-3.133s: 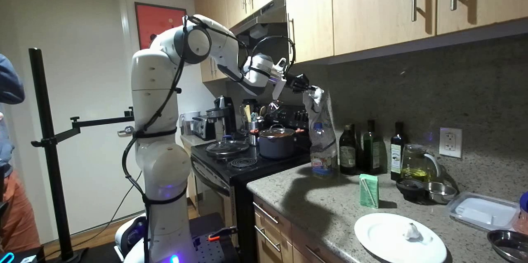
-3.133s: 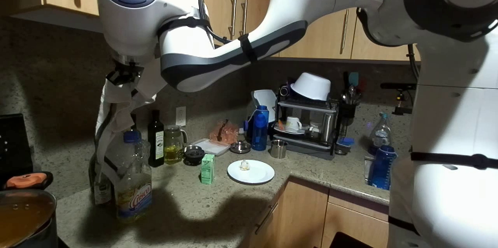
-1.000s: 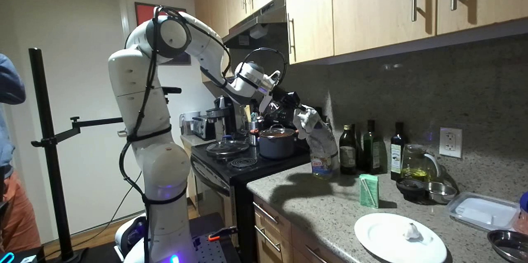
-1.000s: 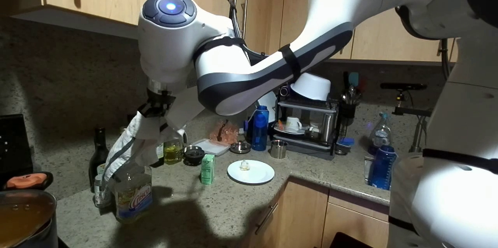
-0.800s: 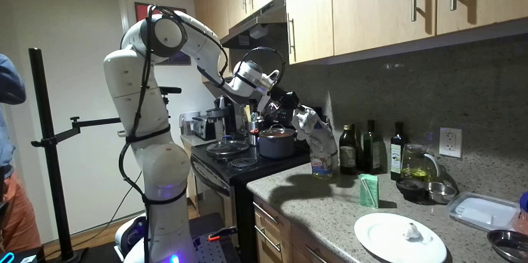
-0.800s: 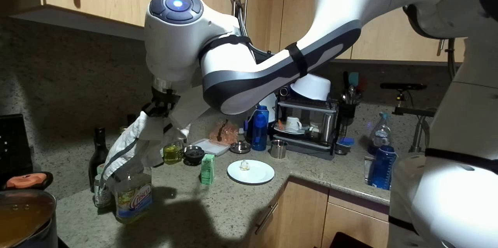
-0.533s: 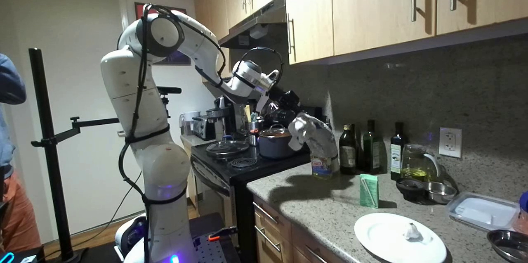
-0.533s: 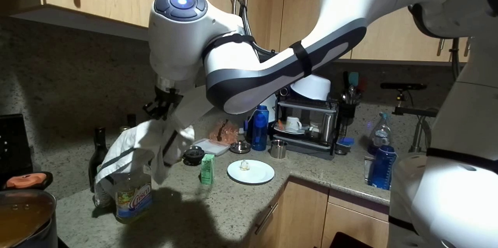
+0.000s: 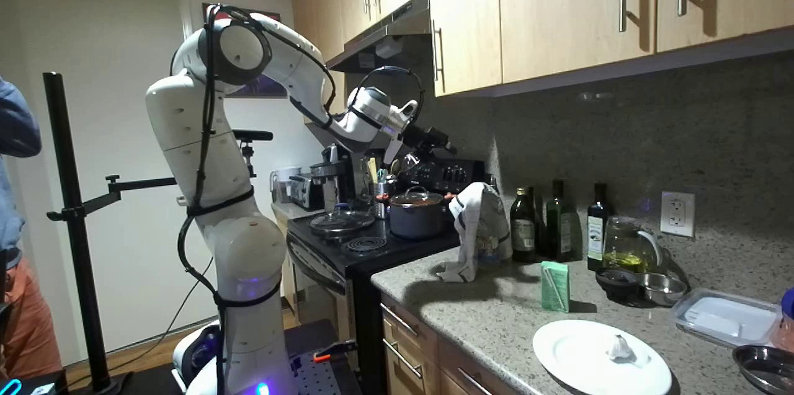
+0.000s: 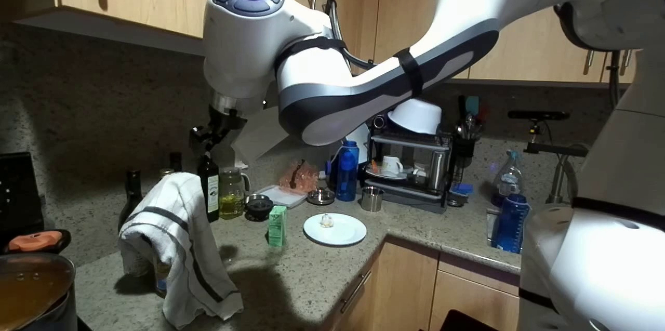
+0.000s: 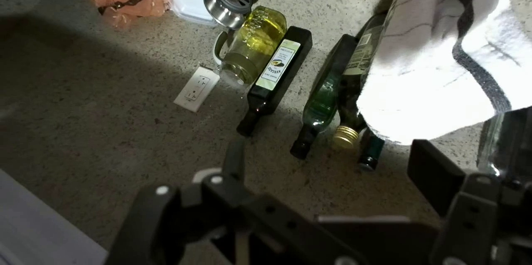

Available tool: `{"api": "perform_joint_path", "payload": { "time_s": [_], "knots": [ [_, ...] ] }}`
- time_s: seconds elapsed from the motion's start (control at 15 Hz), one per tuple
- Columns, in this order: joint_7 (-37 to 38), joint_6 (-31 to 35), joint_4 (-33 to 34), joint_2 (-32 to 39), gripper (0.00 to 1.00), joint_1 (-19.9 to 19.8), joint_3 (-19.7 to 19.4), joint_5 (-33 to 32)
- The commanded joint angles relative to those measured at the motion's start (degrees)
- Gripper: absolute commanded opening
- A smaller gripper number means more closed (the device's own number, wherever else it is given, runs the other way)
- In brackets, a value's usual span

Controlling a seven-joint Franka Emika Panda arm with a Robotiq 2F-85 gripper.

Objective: Place the white towel over the bottle on the left side of the counter

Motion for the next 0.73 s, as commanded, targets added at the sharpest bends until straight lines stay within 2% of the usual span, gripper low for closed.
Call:
{"api": "perform_joint_path", "payload": {
  "time_s": [0.0,0.27,0.47,0.53,0.67],
  "knots": [
    [-2.74,-1.87,-0.75,-4.0,1.0,0.05,1.23,3.84],
    [-9.26,-3.41,0.09,-6.36,1.0,1.36,2.74,11.86],
    [-17.63,-3.72,0.35,-7.0,1.0,2.68,4.04,20.53],
    [-14.04,-1.66,0.07,-6.34,1.0,-0.14,5.15,17.84],
    [-16.47,-1.87,0.07,-6.71,1.0,0.3,5.88,20.33]
  ]
}}
